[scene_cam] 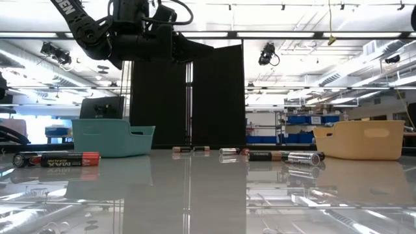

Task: Sort batteries
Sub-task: Put the black and red battery into the orange bin, then put the silver battery into the yellow bin

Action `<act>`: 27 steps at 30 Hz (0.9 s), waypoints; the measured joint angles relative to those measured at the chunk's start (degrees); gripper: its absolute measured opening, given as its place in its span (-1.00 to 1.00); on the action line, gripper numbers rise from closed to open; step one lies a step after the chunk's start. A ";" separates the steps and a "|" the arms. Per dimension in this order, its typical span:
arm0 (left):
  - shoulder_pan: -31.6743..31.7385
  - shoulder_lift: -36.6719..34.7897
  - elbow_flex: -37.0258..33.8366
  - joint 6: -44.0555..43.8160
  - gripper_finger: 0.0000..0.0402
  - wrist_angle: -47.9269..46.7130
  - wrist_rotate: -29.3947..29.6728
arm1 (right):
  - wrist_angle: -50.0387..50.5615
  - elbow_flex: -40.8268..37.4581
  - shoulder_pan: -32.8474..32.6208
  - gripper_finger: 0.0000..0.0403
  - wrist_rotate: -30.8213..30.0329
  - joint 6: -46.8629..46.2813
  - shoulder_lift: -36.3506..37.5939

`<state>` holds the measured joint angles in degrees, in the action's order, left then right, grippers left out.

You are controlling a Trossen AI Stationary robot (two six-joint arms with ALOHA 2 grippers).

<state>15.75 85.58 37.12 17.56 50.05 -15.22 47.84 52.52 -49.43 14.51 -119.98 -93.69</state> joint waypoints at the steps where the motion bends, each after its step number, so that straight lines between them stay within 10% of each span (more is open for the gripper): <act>1: 0.00 0.00 0.00 -0.01 -0.37 -0.12 0.31 | -0.30 -0.40 0.00 -0.65 0.16 0.03 0.02; 27: 0.02 0.02 0.00 0.15 -0.37 -0.77 2.69 | 1.11 1.97 1.62 -0.15 7.05 12.13 0.09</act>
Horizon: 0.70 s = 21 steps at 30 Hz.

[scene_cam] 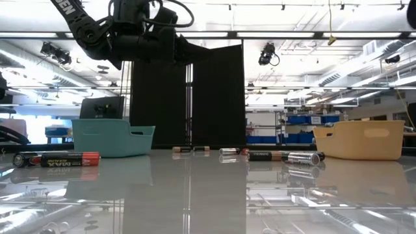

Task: Sort batteries
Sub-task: Put the silver battery into the yellow bin

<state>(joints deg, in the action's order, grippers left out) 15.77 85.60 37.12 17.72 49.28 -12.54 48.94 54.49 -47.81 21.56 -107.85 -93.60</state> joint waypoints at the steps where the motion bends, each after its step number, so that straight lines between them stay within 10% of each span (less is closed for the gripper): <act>1: 0.00 0.00 0.00 0.01 -0.37 -0.17 0.07 | 1.29 1.13 0.00 -0.15 0.00 0.84 0.00; 12: -0.01 0.00 0.00 0.07 -0.37 -0.03 0.31 | 29.91 16.01 1.61 -0.28 -7.59 10.87 4.19; 21: 0.00 0.00 0.02 1.47 -0.37 1.79 2.65 | 14.36 11.89 9.73 -0.59 -33.69 26.47 8.02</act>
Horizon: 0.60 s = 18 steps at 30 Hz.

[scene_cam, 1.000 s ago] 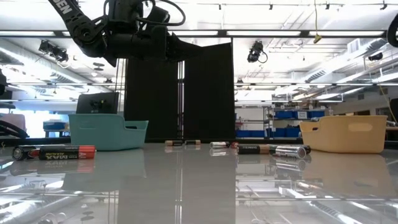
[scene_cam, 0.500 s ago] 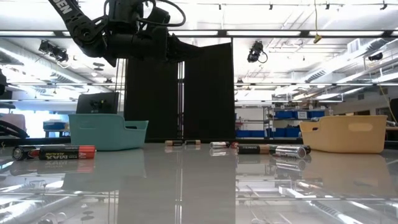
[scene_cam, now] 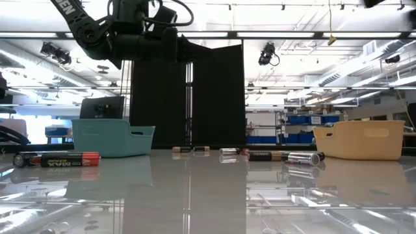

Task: Sort batteries
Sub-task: Put the silver battery into the yellow bin

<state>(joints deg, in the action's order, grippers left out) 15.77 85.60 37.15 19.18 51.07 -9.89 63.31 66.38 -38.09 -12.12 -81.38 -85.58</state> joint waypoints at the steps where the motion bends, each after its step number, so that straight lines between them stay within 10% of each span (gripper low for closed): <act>1: 0.00 0.00 0.00 0.11 -0.37 0.33 0.31 | -3.21 -1.29 1.42 -0.62 -0.87 1.87 -0.17; 9: 0.00 0.00 0.00 -0.05 -0.37 -0.09 1.72 | -25.60 -10.66 11.60 -0.66 -1.48 10.23 -3.39; 18: -0.02 0.00 0.00 -0.31 -0.37 -0.76 1.72 | -42.34 -16.56 15.65 -0.26 -1.25 12.60 -3.41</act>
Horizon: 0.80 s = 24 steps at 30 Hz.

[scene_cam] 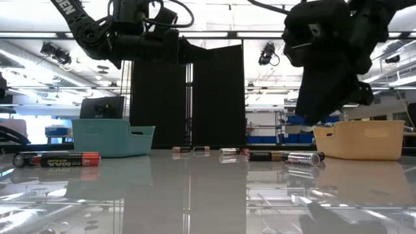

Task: Sort batteries
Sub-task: Put the silver battery into the yellow bin

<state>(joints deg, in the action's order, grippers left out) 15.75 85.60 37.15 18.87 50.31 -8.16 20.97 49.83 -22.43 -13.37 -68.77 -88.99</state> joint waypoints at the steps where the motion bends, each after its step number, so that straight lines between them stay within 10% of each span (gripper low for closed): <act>1: 0.01 0.00 0.00 0.00 -0.37 -0.13 0.00 | -0.34 -0.30 0.09 -0.21 0.27 -0.02 0.00; 18: 0.00 0.00 0.00 -0.05 -0.37 -2.30 0.86 | -1.15 3.83 0.17 -0.06 4.25 1.46 -12.07; 24: 0.00 0.00 0.00 -0.07 -0.37 -2.30 0.83 | 1.42 3.89 0.45 -0.29 2.93 1.35 -12.16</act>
<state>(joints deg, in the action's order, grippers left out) 15.75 85.60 37.15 18.81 48.01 -7.33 22.39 53.71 -21.98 -10.44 -67.43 -101.15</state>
